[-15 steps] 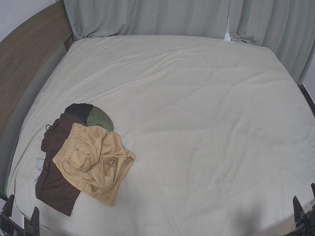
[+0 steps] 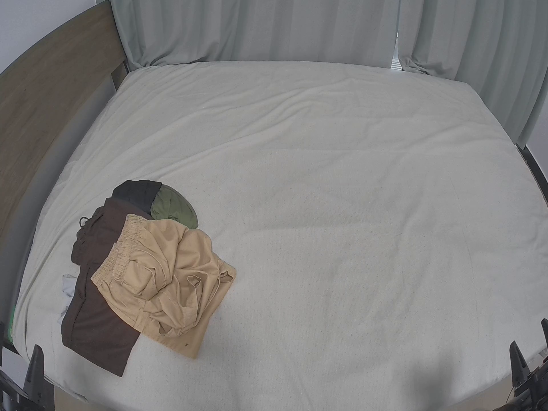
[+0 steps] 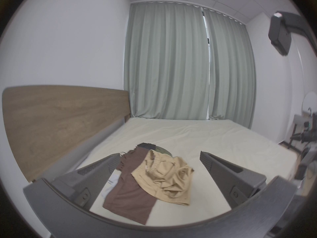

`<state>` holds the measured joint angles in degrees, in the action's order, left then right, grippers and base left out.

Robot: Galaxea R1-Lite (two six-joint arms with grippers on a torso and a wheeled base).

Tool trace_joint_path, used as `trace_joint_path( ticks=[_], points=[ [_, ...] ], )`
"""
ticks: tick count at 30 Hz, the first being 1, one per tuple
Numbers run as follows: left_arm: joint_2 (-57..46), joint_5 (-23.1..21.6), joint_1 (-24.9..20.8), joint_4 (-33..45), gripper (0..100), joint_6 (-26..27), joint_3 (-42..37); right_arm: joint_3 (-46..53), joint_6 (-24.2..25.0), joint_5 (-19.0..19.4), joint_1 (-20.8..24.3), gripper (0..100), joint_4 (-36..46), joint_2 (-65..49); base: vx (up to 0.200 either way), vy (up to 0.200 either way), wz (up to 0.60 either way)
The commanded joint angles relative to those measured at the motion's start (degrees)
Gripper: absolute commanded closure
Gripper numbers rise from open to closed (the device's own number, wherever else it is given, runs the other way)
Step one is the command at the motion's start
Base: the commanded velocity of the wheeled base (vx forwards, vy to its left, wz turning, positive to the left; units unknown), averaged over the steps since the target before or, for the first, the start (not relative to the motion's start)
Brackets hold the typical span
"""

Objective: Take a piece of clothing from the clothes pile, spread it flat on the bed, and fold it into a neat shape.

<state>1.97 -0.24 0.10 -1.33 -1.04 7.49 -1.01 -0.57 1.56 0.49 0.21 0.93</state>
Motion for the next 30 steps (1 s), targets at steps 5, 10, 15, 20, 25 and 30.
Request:
trace_joint_path(
  ticks=[5,10,15,20,25,30],
  points=[
    [9.9,-2.7,-5.3,0.4,0,-8.3,3.7,0.9,0.0,0.0,0.0,0,0.0,-0.9,0.000,0.000,0.00],
    [16.6,-3.8,-8.5,0.2,0,-11.6,6.8,0.9,0.0,0.0,0.0,0,0.0,-0.9,0.000,0.000,0.00],
    [23.1,-4.1,-9.3,-1.6,0,-12.2,9.0,0.9,0.0,0.0,0.0,0,0.0,-0.9,0.000,0.000,0.00],
    [29.9,-5.6,-9.3,-7.0,0,-12.9,9.5,0.9,0.0,0.0,0.0,0,0.0,-0.9,0.000,0.000,0.00],
    [37.6,-7.2,-8.7,-12.8,0,-16.1,10.4,0.9,0.0,0.0,0.0,0,0.0,-0.9,0.000,0.000,0.00],
    [43.2,-10.0,-6.4,-17.4,0,-16.0,10.8,0.9,0.0,0.0,0.0,0,0.0,-0.9,0.000,0.000,0.00]
  ],
)
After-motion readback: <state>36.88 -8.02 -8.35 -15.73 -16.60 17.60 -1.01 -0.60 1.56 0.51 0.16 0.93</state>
